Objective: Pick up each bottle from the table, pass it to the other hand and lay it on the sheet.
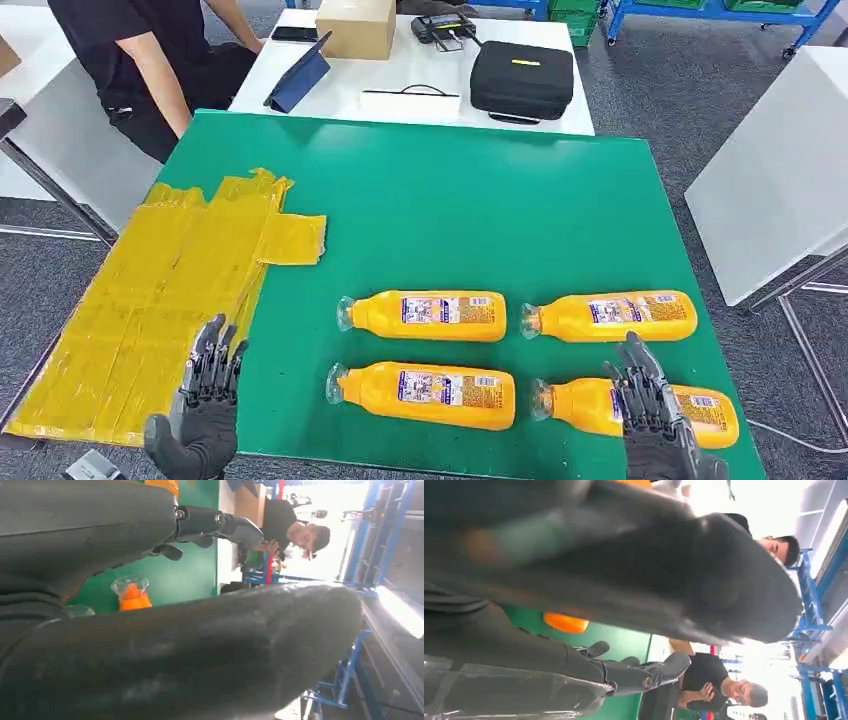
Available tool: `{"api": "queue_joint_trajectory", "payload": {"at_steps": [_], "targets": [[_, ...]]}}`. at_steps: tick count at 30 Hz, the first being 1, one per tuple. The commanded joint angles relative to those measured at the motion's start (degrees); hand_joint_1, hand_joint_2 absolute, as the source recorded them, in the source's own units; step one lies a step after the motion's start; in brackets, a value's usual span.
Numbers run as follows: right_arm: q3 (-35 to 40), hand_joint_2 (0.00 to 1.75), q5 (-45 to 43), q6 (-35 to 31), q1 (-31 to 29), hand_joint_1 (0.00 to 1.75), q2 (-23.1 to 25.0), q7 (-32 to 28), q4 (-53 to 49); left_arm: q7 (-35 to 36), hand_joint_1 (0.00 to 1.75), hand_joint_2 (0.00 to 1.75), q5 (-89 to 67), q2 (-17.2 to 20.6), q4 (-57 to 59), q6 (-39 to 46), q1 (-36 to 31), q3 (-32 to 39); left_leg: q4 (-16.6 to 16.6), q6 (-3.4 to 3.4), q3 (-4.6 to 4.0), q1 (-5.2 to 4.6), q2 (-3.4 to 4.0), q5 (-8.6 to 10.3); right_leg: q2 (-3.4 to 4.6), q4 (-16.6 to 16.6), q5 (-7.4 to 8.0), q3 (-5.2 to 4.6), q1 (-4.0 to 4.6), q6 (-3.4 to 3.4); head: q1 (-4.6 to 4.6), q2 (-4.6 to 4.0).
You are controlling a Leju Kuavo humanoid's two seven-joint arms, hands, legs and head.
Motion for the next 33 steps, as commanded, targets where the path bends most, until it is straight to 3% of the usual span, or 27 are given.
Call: {"api": "queue_joint_trajectory", "payload": {"at_steps": [1,20,22,23,25,26,27,32,33], "targets": [[-0.9,0.0,-0.3,0.4,-1.4,0.0,2.3,0.1,2.7,0.4,0.0,0.0,-0.2,2.2,0.3,0.5,0.6,-1.9,0.0,-0.18,0.3,0.05,0.16,-0.13,-0.18,0.0,-0.08,0.29,0.1,-0.15,0.0,0.0],[-1.4,0.0,-1.5,1.5,-2.1,0.0,1.8,0.3,3.4,0.7,0.0,0.0,0.4,2.7,-1.0,2.9,0.4,-2.3,0.0,-0.17,0.31,0.05,0.18,-0.12,-0.17,0.0,-0.03,0.54,0.11,-0.09,0.0,0.0],[-2.3,0.0,2.4,-0.3,-2.7,0.0,1.8,0.4,3.4,0.8,0.0,0.0,0.3,2.4,-1.2,3.0,0.3,-2.1,0.0,-0.17,0.29,0.06,0.16,-0.11,-0.18,0.0,-0.03,0.54,0.12,-0.09,0.0,0.0],[-2.9,1.75,7.2,-3.2,-2.7,0.0,1.8,2.6,3.0,0.8,0.0,0.0,0.3,2.1,-1.4,3.0,0.5,-1.7,0.0,-0.12,0.2,0.04,0.12,-0.06,-0.12,-0.1,0.02,0.45,0.09,-0.04,0.0,0.0],[-4.4,1.75,23.2,-10.8,-2.5,0.0,0.7,5.9,0.6,1.0,0.0,0.0,0.0,1.4,-2.1,2.7,1.2,-0.7,0.0,-0.1,0.16,0.02,0.12,-0.06,-0.11,0.0,0.02,0.4,0.06,-0.03,0.0,0.0],[-5.6,1.75,40.4,-17.8,-1.3,0.0,-1.6,11.4,-1.9,1.0,0.0,0.0,0.3,1.2,-1.5,0.5,0.6,-0.4,0.0,-0.15,0.25,0.04,0.17,-0.11,-0.16,0.0,-0.02,0.48,0.09,-0.07,0.0,0.0],[-8.0,1.75,46.4,-16.4,0.8,0.0,-4.4,13.7,-5.6,1.2,0.0,0.0,0.5,0.4,-0.2,-1.2,-0.5,0.3,0.0,-0.1,0.16,0.0,0.12,-0.06,-0.13,0.0,0.0,0.39,0.04,-0.03,0.0,0.0],[-16.1,1.75,51.2,-12.9,4.6,0.0,-5.4,13.6,-8.6,1.9,0.0,0.0,-0.7,-2.3,2.1,-5.2,-2.6,2.1,0.2,-0.15,0.39,-0.06,-0.14,-0.23,-0.61,0.1,-0.26,0.35,0.05,-0.08,0.04,0.0],[-17.2,1.75,53.1,-12.0,4.5,0.0,-4.7,13.7,-8.7,2.0,0.0,0.0,-1.0,-2.8,2.0,-6.1,-2.8,2.7,0.0,-0.04,0.18,-0.07,-0.13,-0.07,-0.33,0.0,-0.14,0.0,-0.01,-0.04,0.0,0.0]]}}
